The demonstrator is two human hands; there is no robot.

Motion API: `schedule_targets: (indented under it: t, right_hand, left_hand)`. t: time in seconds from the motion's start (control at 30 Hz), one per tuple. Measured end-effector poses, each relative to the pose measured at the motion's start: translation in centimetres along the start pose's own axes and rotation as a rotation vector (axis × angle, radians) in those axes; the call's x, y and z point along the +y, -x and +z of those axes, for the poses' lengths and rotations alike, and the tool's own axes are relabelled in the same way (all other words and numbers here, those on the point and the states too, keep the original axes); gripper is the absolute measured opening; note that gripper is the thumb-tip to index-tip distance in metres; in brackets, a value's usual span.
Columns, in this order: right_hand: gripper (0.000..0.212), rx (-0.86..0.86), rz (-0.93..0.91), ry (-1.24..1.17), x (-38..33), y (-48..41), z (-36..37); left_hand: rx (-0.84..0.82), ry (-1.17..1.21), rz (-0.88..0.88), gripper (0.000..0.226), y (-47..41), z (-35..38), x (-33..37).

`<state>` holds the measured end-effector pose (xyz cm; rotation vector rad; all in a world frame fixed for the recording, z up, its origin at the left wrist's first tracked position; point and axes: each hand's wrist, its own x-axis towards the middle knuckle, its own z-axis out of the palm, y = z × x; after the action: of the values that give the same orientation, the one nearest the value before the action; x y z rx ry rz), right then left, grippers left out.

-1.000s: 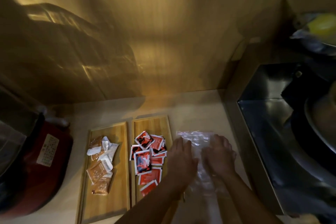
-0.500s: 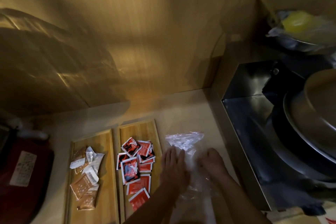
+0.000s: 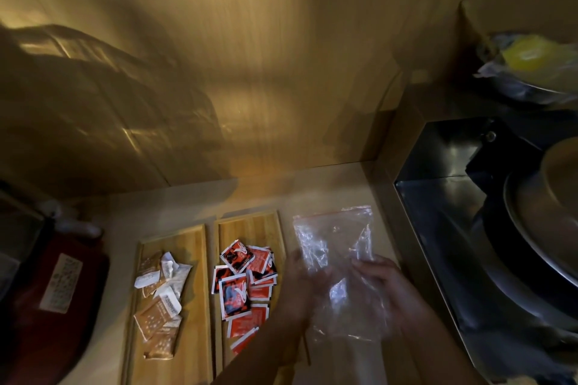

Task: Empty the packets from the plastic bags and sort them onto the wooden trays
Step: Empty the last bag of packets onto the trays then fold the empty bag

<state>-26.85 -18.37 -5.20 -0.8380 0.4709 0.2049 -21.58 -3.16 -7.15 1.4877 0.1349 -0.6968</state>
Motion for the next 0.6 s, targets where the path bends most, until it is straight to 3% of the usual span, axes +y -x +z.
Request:
schedule_targets:
  t: [0.07, 0.2, 0.43, 0.5, 0.6]
  right_hand:
    - [0.03, 0.027, -0.022, 0.034, -0.2, -0.1, 0.0]
    - [0.029, 0.125, -0.046, 0.131, -0.4, -0.6, -0.2]
    - [0.025, 0.204, -0.02, 0.254, -0.9, -0.6, 0.1]
    - [0.011, 0.214, -0.064, 0.314, -1.1, -0.5, 0.3]
    - [0.013, 0.215, -0.152, 0.349, -1.4, -0.7, 0.6]
  left_hand:
    - [-0.01, -0.029, -0.06, 0.01, 0.3, -0.6, 1.2]
    - [0.033, -0.08, -0.149, 0.037, 0.4, -1.7, 2.1]
    - [0.096, -0.088, 0.025, 0.021, 1.0, -2.5, 3.9]
    - [0.078, -0.1, 0.069, 0.019, 1.4, -2.8, 4.4]
    - [0.102, -0.119, 0.14, 0.017, 2.2, -3.2, 5.2]
